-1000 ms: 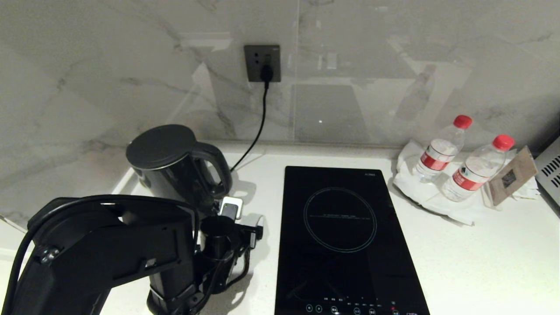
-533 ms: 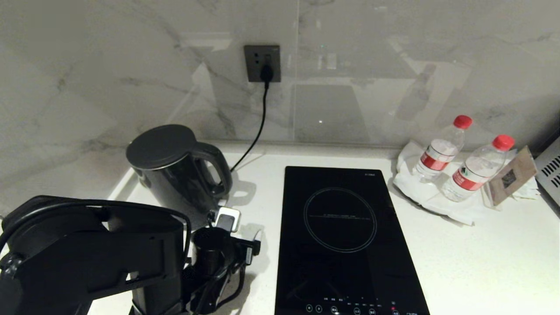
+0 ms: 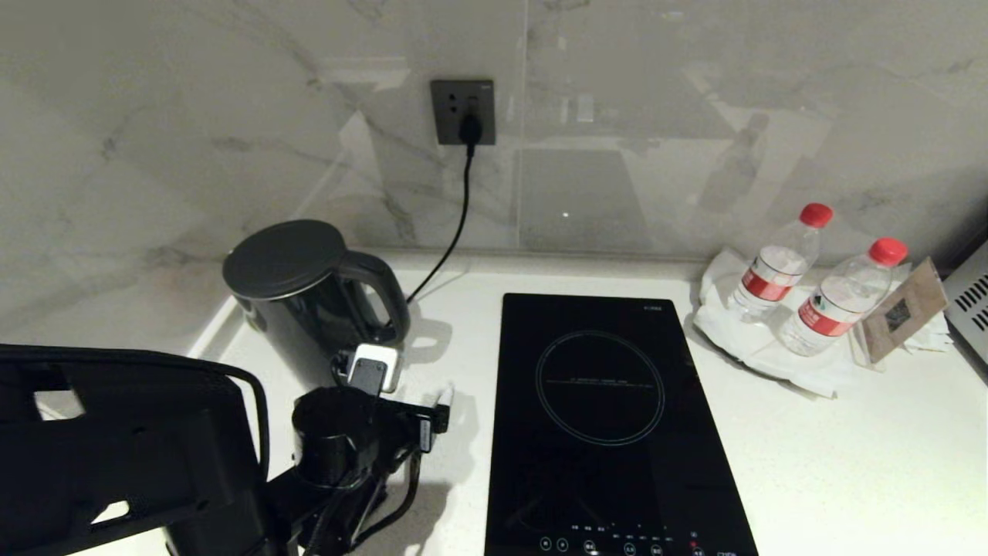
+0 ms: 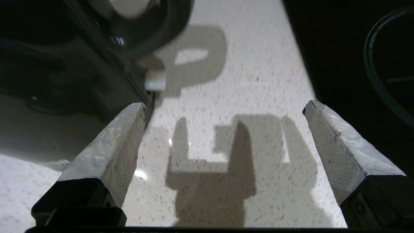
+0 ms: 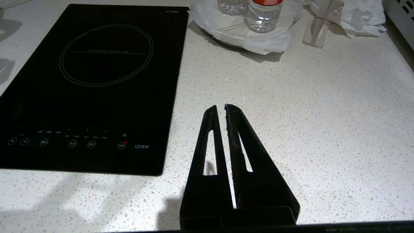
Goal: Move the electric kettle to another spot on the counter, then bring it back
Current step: Pick up the kettle
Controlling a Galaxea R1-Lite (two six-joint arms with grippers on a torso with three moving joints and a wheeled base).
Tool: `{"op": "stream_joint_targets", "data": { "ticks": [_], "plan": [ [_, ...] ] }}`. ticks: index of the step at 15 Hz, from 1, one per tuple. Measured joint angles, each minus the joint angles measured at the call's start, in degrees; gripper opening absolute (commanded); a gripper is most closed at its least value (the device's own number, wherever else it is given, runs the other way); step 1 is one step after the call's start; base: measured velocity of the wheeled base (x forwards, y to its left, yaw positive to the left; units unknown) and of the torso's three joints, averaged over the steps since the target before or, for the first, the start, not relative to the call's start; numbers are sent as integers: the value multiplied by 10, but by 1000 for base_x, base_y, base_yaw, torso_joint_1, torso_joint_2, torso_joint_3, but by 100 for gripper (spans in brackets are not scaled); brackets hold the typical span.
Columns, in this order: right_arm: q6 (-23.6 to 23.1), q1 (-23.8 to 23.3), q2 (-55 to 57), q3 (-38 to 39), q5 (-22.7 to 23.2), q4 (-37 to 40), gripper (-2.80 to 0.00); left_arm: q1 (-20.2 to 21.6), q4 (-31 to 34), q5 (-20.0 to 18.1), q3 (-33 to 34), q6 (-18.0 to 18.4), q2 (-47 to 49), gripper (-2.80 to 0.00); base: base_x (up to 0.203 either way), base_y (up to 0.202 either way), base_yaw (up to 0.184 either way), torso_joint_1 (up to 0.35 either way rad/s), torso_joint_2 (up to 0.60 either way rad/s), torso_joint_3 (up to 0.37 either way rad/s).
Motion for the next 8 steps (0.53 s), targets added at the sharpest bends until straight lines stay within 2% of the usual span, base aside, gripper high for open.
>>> {"op": "stream_joint_targets", "data": {
  "ticks": [4,8],
  "plan": [
    [-1,0,0,0,0,0,-280,-6,3,0,-13,21,-44,0,0,0,0,0,0,0],
    [-4,0,0,0,2,0,-280,-5,46,0,-55,26,-73,0,0,0,0,0,0,0]
  ]
}}
